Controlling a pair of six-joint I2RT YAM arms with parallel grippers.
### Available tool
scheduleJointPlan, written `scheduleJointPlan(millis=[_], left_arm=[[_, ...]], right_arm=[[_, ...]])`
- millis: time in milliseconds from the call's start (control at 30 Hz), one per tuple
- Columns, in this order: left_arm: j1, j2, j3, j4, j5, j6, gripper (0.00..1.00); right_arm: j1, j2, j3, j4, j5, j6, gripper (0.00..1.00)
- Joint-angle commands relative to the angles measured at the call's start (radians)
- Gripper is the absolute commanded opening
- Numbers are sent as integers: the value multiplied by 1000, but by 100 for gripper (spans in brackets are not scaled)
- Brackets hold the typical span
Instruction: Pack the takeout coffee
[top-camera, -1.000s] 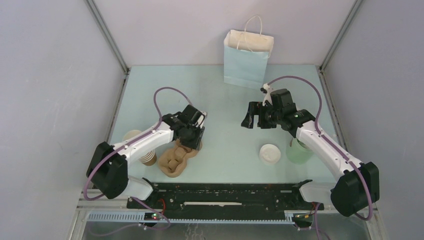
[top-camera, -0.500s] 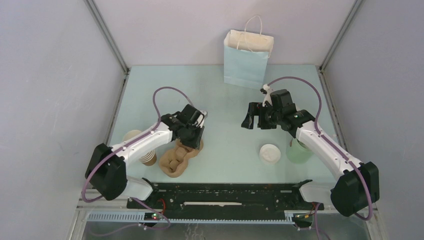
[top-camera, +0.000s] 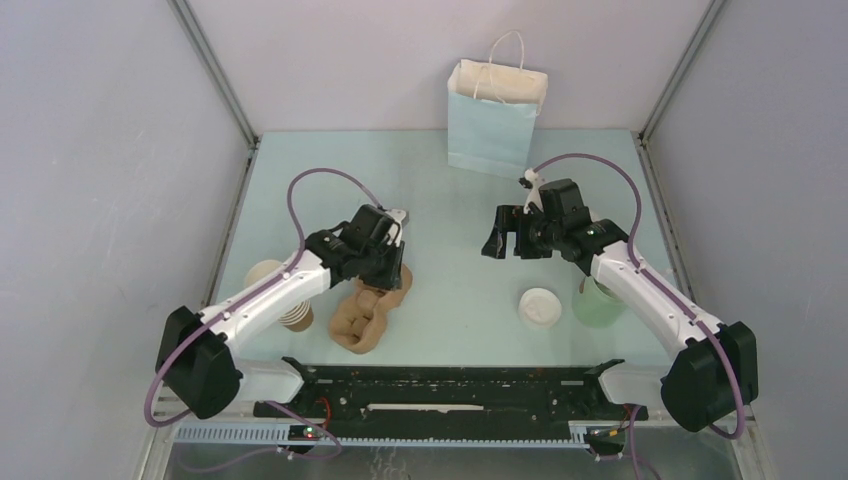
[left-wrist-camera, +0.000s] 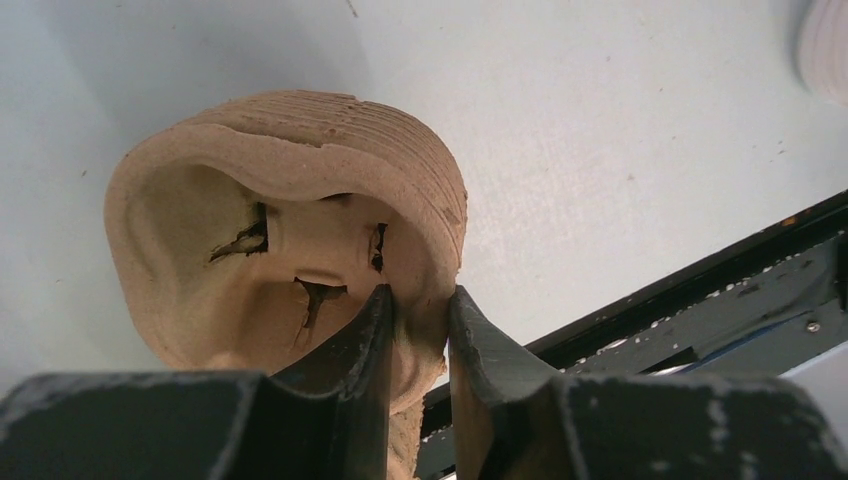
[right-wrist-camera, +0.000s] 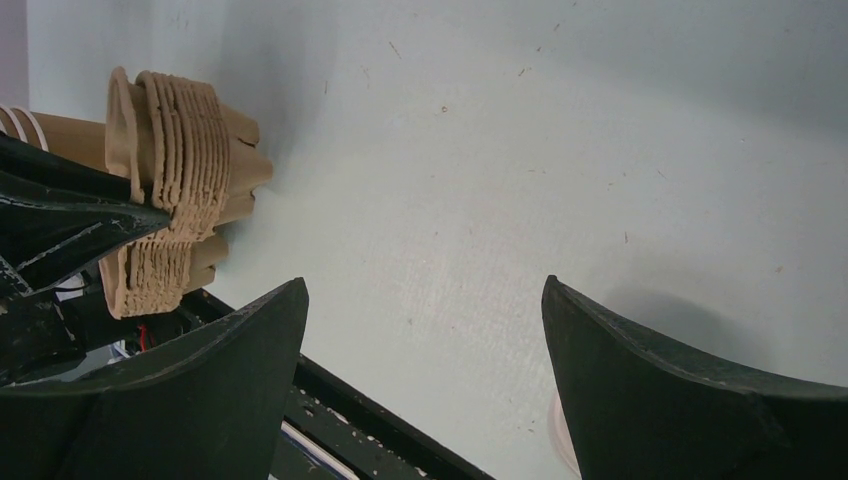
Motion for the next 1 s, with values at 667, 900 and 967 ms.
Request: scheduleJointPlan(millis=[667,900,967], left_arm=[[-183,95,145,-98,-399,-199,0],[-97,-28,112,-28,-297,-232,0],[-138,-20,153,-109,-472,-225,0]], right_arm=[[22,13,-18,43,-13,4,96],[27,12,-30,48,-18,7,95],[33,25,-32,76,-50,24,95]])
